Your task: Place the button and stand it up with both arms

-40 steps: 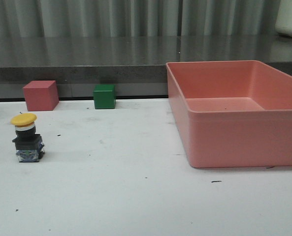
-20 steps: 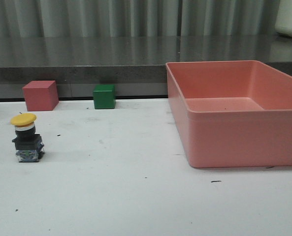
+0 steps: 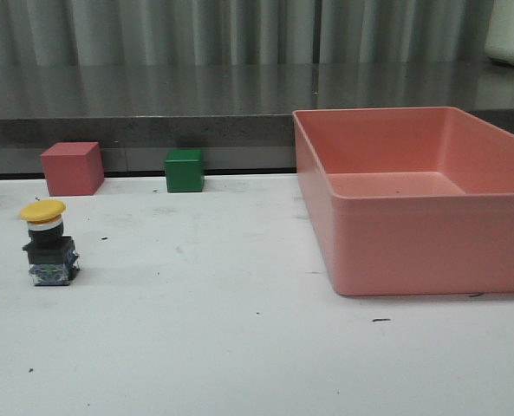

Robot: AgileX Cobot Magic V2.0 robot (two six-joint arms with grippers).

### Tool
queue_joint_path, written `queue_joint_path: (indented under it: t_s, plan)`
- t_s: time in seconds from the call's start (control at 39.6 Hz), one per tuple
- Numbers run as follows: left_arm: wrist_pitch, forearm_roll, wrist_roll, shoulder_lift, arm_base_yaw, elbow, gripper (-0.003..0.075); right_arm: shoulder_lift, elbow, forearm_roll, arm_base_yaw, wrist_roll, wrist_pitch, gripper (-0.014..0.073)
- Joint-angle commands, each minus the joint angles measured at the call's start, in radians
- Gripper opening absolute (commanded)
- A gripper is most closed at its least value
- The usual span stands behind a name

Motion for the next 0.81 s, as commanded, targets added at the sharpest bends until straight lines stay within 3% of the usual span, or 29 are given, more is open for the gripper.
queue_joint_path:
  t_s: [0.0, 0.18, 0.45, 0.78]
  plan:
    - [-0.102, -0.011, 0.004, -0.020, 0.073, 0.030, -0.0020, 0.010, -0.026, -0.012, -0.003, -0.008, -0.086, -0.0069]
    - [-0.140, -0.013, 0.004, -0.023, 0.165, 0.104, -0.0020, 0.010, -0.026, -0.012, -0.003, -0.008, -0.087, -0.0069]
    - [-0.205, -0.013, 0.004, -0.023, 0.114, 0.202, -0.0020, 0.010, -0.026, -0.012, -0.003, -0.008, -0.087, -0.0069]
    - [-0.193, -0.013, 0.004, -0.023, 0.074, 0.202, -0.0020, 0.010, -0.026, -0.012, -0.003, -0.008, -0.087, -0.0069]
